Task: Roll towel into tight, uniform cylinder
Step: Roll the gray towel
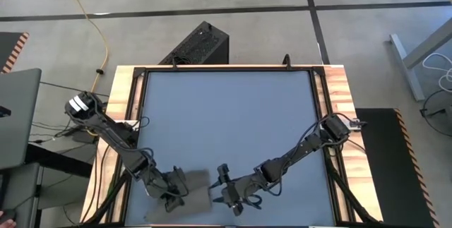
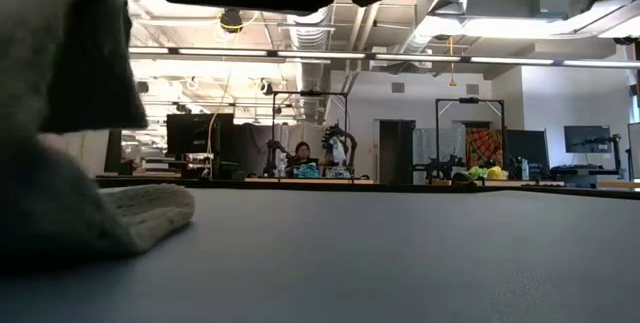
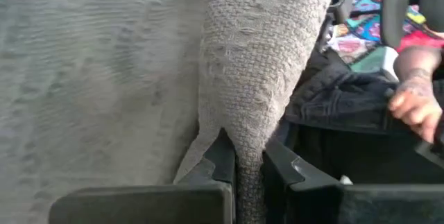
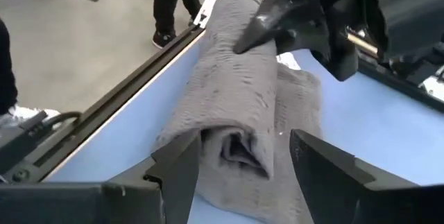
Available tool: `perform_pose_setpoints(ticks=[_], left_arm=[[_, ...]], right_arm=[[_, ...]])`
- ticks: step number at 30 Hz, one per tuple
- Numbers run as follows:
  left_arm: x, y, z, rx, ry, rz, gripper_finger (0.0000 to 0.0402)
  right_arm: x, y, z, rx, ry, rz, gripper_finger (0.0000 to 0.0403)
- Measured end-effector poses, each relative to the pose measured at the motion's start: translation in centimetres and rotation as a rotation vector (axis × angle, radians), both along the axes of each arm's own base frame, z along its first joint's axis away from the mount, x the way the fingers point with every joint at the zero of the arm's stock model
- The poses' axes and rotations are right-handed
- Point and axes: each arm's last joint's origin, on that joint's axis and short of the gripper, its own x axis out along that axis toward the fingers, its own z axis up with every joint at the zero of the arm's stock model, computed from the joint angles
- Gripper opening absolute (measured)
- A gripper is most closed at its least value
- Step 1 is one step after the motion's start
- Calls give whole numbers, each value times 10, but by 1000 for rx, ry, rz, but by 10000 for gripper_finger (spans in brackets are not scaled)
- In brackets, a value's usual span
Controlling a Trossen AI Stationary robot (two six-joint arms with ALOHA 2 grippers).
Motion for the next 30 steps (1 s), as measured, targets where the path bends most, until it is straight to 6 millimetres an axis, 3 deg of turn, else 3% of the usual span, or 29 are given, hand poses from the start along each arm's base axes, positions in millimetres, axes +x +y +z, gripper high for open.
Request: perform_pose_setpoints(ticks=[6,11,17,26,30], left_arm=[[4,-3,3,-26,-57,-50,11],[2,-4,2,-26,-43,-56,11],[-1,-5,0,-32,-1,-43,11],[-3,-4,-2,-55,62,-44,11],[-3,-5,-1,-95,84,-59,11]], right_arm=[[1,-1,-1,73,23,-41,248],[24,-32,-30,185,76,-152,230],[49,-68,-54,322,74,-191,154],[69,-66,-88,247,150,-180,24],[69,-68,-94,206,167,-273,14]])
